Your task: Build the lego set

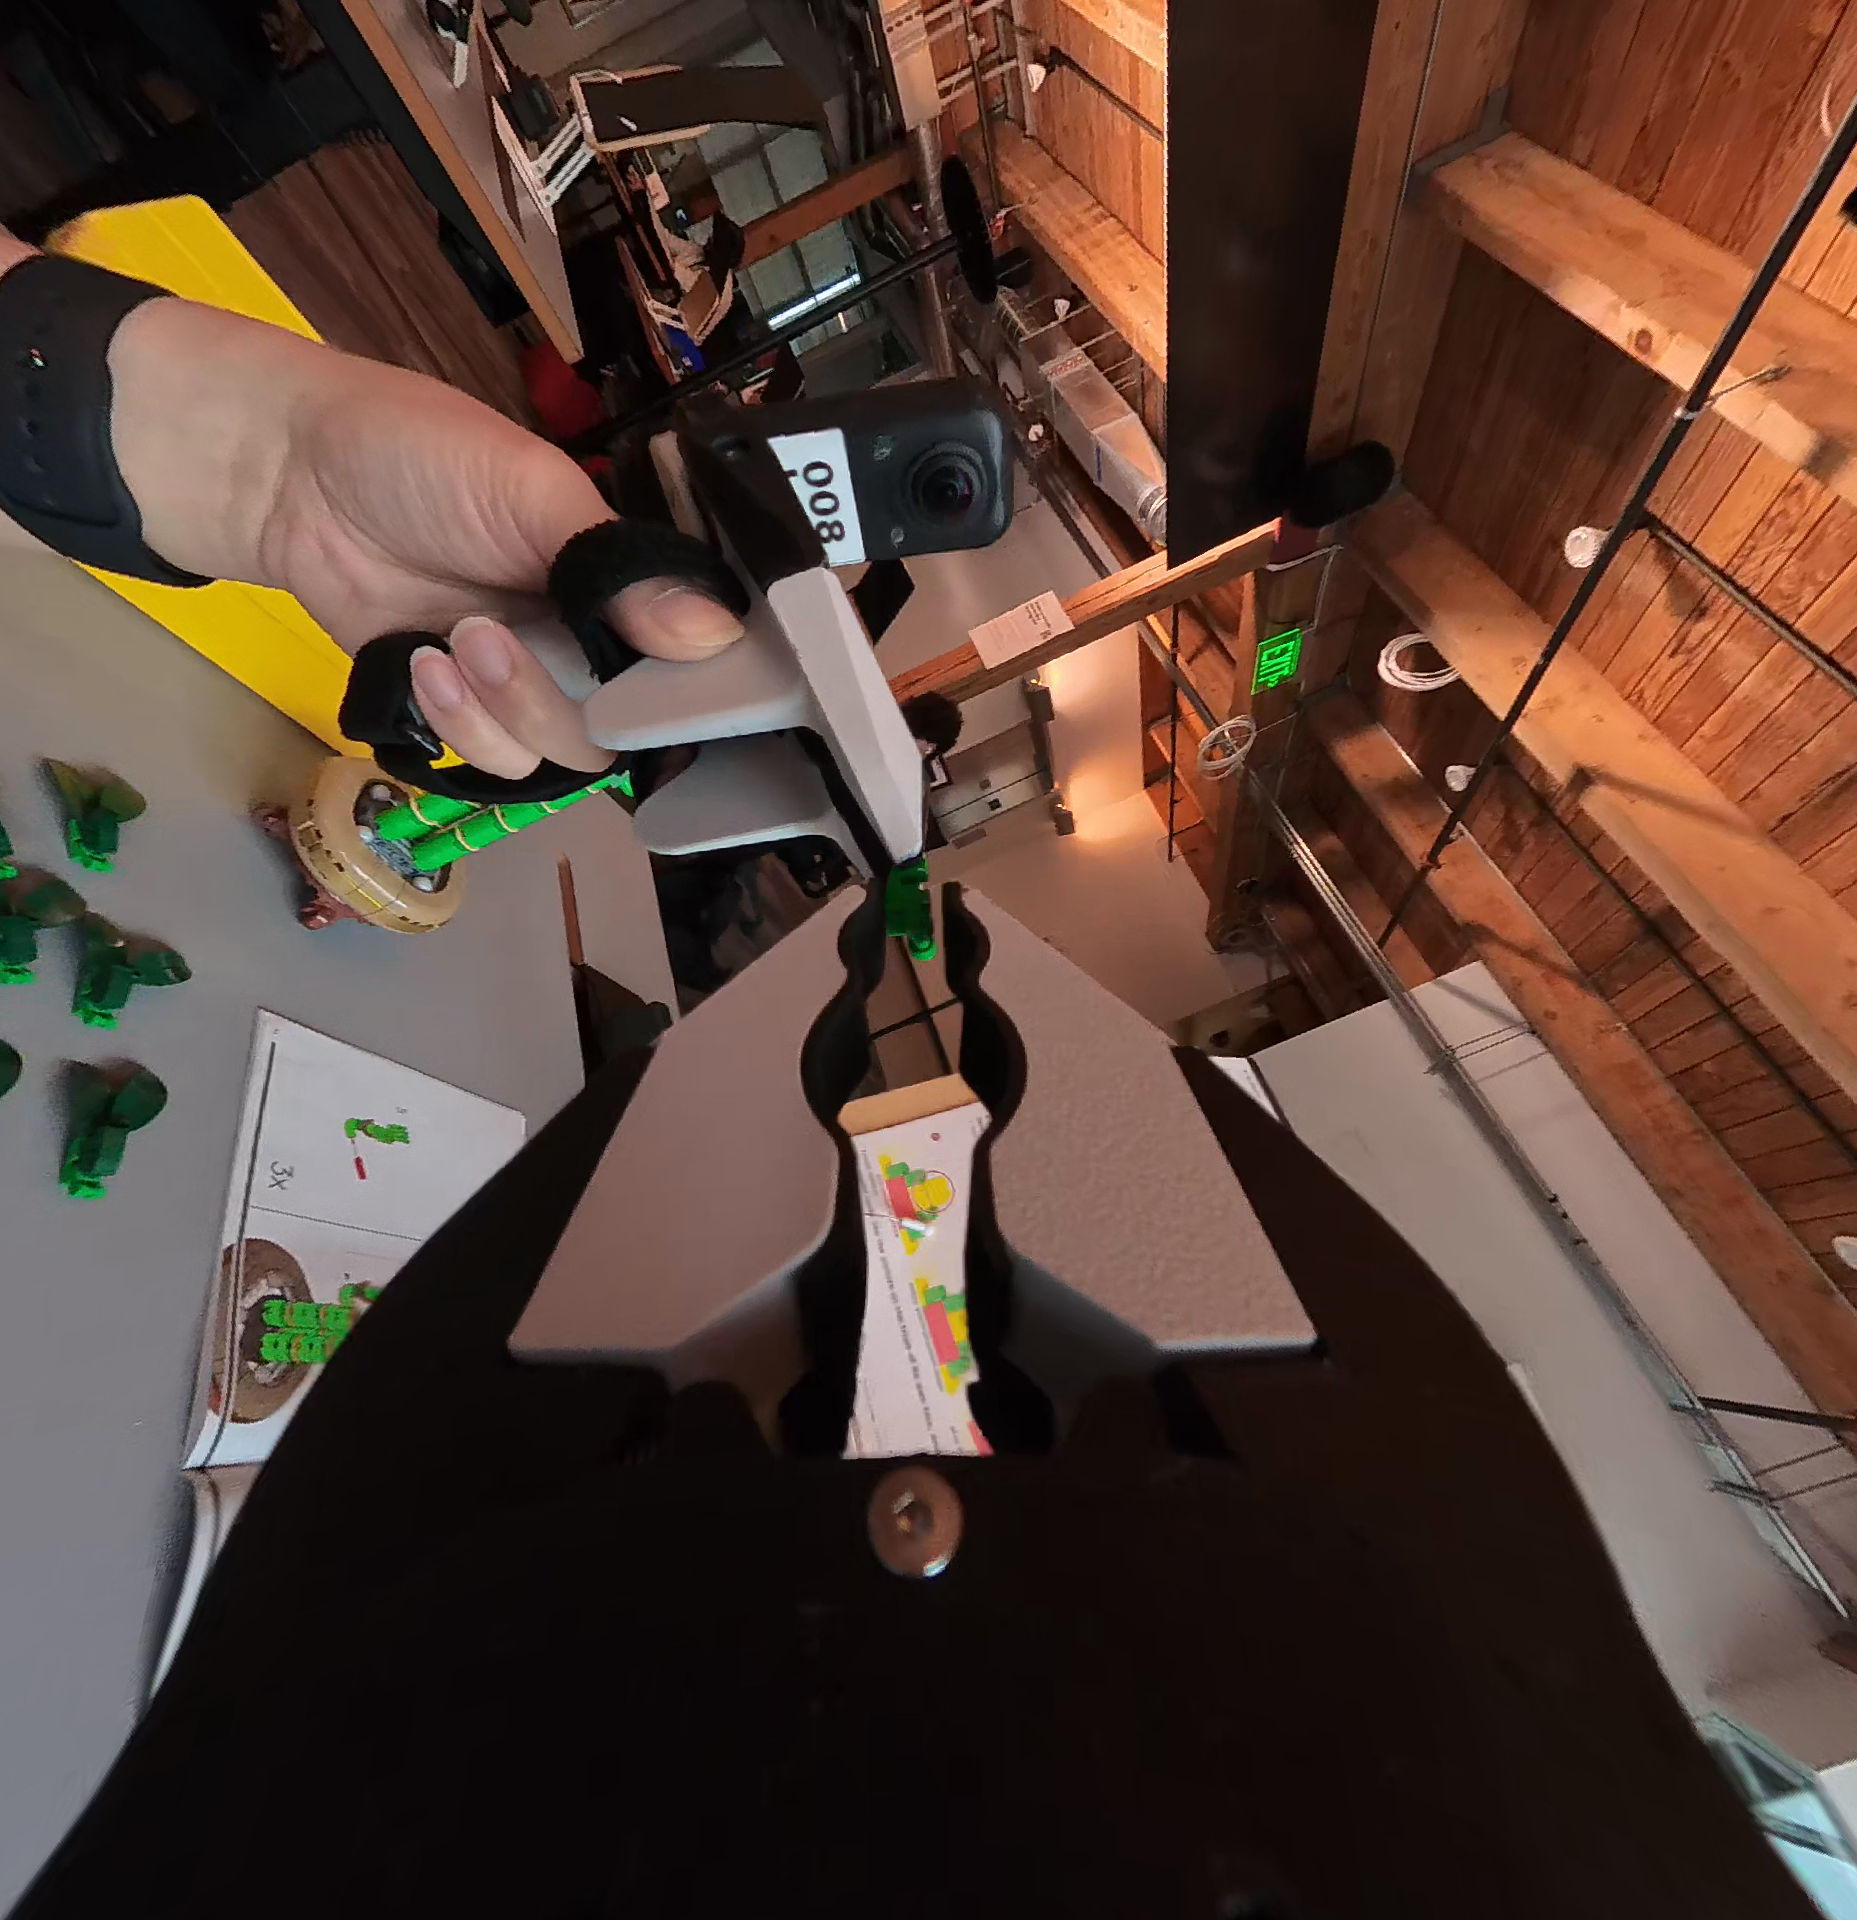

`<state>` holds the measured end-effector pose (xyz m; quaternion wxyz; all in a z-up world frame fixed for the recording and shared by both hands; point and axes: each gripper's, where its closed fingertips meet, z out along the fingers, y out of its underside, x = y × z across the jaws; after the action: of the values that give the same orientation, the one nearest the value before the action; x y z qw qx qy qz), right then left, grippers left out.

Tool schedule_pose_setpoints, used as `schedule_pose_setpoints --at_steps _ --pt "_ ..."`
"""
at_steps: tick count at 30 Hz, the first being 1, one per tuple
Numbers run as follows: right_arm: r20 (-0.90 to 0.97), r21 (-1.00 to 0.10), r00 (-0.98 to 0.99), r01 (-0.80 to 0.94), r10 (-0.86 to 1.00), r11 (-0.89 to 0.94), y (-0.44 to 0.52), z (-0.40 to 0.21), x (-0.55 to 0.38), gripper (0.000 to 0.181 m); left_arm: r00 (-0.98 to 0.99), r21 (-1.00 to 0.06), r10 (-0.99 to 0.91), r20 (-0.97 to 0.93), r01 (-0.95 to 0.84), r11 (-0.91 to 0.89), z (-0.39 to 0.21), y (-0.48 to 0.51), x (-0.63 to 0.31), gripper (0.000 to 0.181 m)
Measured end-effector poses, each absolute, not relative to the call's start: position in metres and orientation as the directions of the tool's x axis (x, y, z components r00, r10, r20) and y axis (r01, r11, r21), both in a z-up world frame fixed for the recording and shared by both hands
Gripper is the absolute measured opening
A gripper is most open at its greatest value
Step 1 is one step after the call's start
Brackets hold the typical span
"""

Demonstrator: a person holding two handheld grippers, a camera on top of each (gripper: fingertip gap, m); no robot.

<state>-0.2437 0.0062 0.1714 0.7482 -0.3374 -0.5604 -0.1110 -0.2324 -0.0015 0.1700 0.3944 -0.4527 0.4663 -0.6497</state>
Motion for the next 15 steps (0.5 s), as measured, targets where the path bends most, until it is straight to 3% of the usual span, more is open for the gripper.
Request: schedule_pose_setpoints --at_steps 15 --pt "0.935 -0.314 0.332 0.608 0.126 0.729 0.0114 0.1703 -0.2426 0.006 -0.255 -0.957 -0.936 0.242 0.096 -0.274 0.1699 0.0050 -0.2329 0.005"
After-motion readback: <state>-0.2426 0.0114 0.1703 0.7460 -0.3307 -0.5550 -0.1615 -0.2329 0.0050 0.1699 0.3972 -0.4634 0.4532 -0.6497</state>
